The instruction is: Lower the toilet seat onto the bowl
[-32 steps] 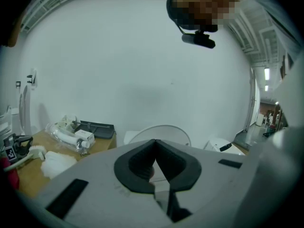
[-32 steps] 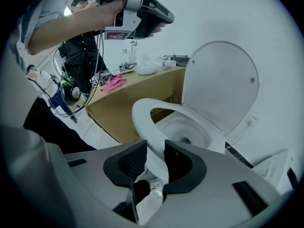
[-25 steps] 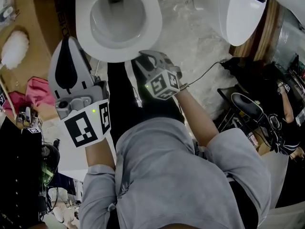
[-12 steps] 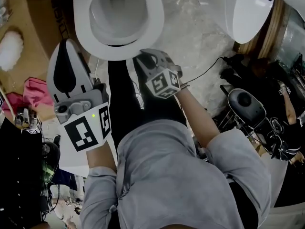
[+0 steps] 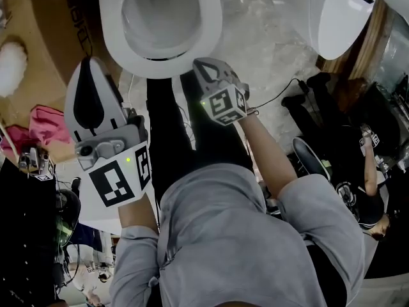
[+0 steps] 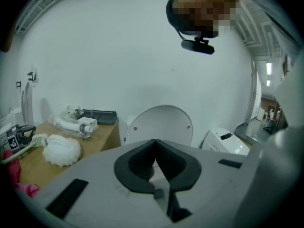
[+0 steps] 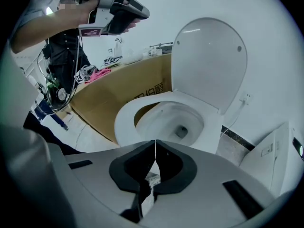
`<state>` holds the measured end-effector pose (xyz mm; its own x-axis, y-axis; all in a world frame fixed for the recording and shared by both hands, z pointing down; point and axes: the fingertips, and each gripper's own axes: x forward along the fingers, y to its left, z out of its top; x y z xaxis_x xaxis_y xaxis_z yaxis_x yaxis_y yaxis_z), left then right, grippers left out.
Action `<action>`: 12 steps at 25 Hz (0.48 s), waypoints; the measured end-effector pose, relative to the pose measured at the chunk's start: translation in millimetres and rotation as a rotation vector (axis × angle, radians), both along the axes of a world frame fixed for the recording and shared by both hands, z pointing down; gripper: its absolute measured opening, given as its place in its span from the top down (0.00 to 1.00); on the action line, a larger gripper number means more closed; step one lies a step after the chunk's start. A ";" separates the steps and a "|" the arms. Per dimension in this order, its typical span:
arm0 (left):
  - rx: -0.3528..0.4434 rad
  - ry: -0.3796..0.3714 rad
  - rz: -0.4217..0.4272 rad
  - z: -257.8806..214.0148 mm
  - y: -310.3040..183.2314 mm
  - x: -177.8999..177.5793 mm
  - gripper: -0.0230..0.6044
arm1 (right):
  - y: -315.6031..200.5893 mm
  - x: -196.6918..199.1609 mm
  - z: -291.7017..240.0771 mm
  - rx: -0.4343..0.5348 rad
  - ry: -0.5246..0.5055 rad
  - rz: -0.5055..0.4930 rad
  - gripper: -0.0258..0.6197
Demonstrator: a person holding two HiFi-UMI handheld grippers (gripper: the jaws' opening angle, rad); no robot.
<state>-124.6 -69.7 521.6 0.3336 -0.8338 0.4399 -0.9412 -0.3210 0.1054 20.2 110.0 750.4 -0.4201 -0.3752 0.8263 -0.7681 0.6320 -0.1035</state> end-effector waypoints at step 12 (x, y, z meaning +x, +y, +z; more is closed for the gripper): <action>0.017 -0.002 -0.018 -20.9 -8.3 -0.3 0.96 | -4.0 5.2 -26.3 -0.006 -0.007 0.018 0.96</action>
